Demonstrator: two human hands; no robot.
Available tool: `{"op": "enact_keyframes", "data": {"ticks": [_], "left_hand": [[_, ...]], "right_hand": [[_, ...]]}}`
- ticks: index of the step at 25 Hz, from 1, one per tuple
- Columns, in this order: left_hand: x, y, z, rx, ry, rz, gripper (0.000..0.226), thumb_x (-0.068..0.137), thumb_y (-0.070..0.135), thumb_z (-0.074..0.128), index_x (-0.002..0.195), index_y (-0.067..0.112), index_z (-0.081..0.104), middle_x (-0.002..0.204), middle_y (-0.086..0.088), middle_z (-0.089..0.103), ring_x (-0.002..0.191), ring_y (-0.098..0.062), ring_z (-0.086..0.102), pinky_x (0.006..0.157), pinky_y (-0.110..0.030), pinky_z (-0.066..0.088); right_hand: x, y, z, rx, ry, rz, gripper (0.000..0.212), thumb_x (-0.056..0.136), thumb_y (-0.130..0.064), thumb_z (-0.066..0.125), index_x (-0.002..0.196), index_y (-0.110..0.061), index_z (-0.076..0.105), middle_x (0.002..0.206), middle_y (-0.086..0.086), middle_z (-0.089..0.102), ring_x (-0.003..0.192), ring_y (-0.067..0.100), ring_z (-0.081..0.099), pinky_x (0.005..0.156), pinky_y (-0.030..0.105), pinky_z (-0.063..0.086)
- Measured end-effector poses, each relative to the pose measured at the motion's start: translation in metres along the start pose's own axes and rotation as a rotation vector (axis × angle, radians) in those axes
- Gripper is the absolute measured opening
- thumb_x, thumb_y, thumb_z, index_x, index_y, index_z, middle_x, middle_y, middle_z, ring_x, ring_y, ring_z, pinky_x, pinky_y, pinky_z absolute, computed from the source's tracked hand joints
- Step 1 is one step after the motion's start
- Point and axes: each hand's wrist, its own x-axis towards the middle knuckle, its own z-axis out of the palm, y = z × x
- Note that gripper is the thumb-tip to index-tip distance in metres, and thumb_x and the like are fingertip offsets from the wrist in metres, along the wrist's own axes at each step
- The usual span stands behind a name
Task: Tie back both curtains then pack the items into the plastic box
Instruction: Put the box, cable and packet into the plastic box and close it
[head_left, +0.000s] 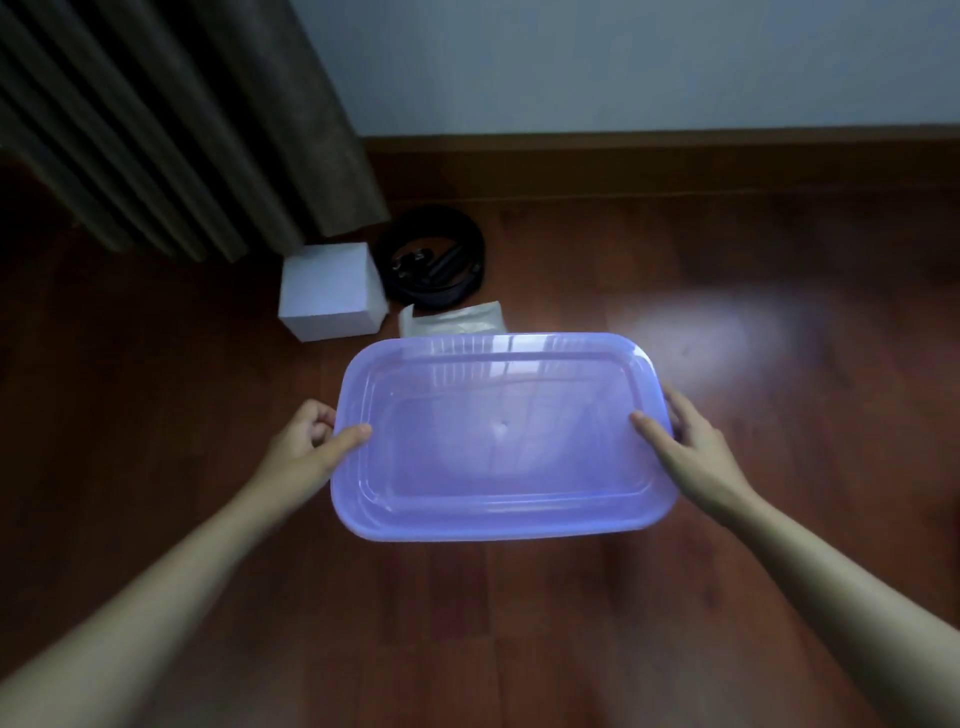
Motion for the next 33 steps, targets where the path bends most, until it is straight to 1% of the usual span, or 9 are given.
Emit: {"op": "enact_keyframes", "data": {"ticks": [6, 9, 12, 15, 19, 22, 27, 30, 33], "left_hand": [[0.001, 0.005, 0.002, 0.257, -0.038, -0.011, 0.056, 0.061, 0.066, 0.061, 0.087, 0.018, 0.049, 0.074, -0.017, 0.062, 0.068, -0.029, 0.063, 0.066, -0.048, 0.053], [0.006, 0.011, 0.007, 0.393, 0.033, 0.063, 0.052, 0.080, 0.049, 0.064, 0.118, 0.017, 0.048, 0.106, -0.002, 0.061, 0.093, -0.022, 0.062, 0.074, -0.034, 0.050], [0.019, 0.025, 0.012, 0.319, 0.201, 0.121, 0.064, 0.085, 0.047, 0.058, 0.136, 0.012, 0.041, 0.126, -0.005, 0.049, 0.105, -0.019, 0.053, 0.086, -0.034, 0.046], [0.031, 0.034, 0.015, 0.420, 0.150, 0.120, 0.055, 0.085, 0.049, 0.058, 0.125, 0.011, 0.053, 0.115, -0.007, 0.056, 0.100, -0.022, 0.056, 0.081, -0.033, 0.046], [0.039, 0.045, 0.009, 0.430, 0.100, 0.059, 0.048, 0.080, 0.051, 0.064, 0.105, 0.011, 0.059, 0.098, -0.002, 0.061, 0.085, -0.018, 0.057, 0.058, -0.024, 0.042], [0.042, 0.050, 0.007, 0.463, 0.089, 0.011, 0.046, 0.080, 0.050, 0.065, 0.101, 0.011, 0.058, 0.098, -0.004, 0.061, 0.086, -0.020, 0.057, 0.062, -0.029, 0.043], [0.045, 0.059, 0.001, 0.486, 0.019, -0.020, 0.049, 0.082, 0.052, 0.060, 0.105, 0.009, 0.057, 0.102, -0.006, 0.062, 0.085, -0.021, 0.060, 0.056, -0.028, 0.042], [0.038, 0.076, 0.006, 0.600, 0.046, -0.042, 0.046, 0.089, 0.045, 0.054, 0.111, 0.006, 0.058, 0.110, -0.011, 0.061, 0.091, -0.025, 0.058, 0.067, -0.031, 0.042], [0.026, 0.093, 0.008, 0.596, 0.126, 0.063, 0.038, 0.091, 0.041, 0.052, 0.100, 0.008, 0.066, 0.101, -0.013, 0.065, 0.090, -0.029, 0.060, 0.073, -0.036, 0.048]], "right_hand": [[-0.002, 0.005, 0.000, 0.086, -0.027, 0.024, 0.052, 0.089, -0.039, 0.058, 0.138, -0.035, 0.040, 0.113, -0.017, 0.055, 0.103, 0.003, 0.050, 0.089, 0.021, 0.036], [-0.001, 0.006, 0.003, 0.103, -0.030, 0.034, 0.053, 0.089, -0.040, 0.058, 0.139, -0.038, 0.039, 0.113, -0.019, 0.053, 0.104, 0.002, 0.049, 0.089, 0.020, 0.035], [0.001, 0.006, 0.001, 0.141, -0.036, 0.027, 0.054, 0.087, -0.040, 0.061, 0.137, -0.040, 0.041, 0.114, -0.022, 0.054, 0.107, 0.001, 0.051, 0.089, 0.021, 0.036], [0.003, 0.009, 0.003, 0.182, -0.026, 0.038, 0.055, 0.086, -0.038, 0.063, 0.137, -0.038, 0.042, 0.116, -0.021, 0.055, 0.107, 0.002, 0.052, 0.090, 0.021, 0.037], [0.003, 0.010, 0.016, 0.267, 0.000, 0.062, 0.056, 0.082, -0.042, 0.067, 0.134, -0.036, 0.045, 0.118, -0.017, 0.059, 0.106, 0.007, 0.057, 0.092, 0.029, 0.043], [0.004, 0.011, 0.019, 0.311, -0.011, 0.060, 0.044, 0.083, -0.045, 0.064, 0.124, -0.033, 0.054, 0.113, -0.015, 0.064, 0.103, 0.007, 0.061, 0.090, 0.032, 0.049], [0.004, 0.005, 0.019, 0.390, 0.004, 0.063, 0.032, 0.089, -0.038, 0.059, 0.120, -0.031, 0.055, 0.107, -0.016, 0.063, 0.095, -0.003, 0.058, 0.083, 0.027, 0.046], [0.004, -0.007, 0.016, 0.445, 0.026, 0.070, 0.021, 0.092, -0.029, 0.058, 0.112, -0.027, 0.058, 0.101, -0.011, 0.065, 0.088, -0.003, 0.059, 0.072, 0.021, 0.046], [0.004, -0.019, -0.008, 0.472, 0.127, 0.044, 0.017, 0.090, -0.022, 0.060, 0.106, -0.022, 0.062, 0.095, -0.001, 0.067, 0.078, 0.007, 0.062, 0.068, 0.025, 0.049]]}}
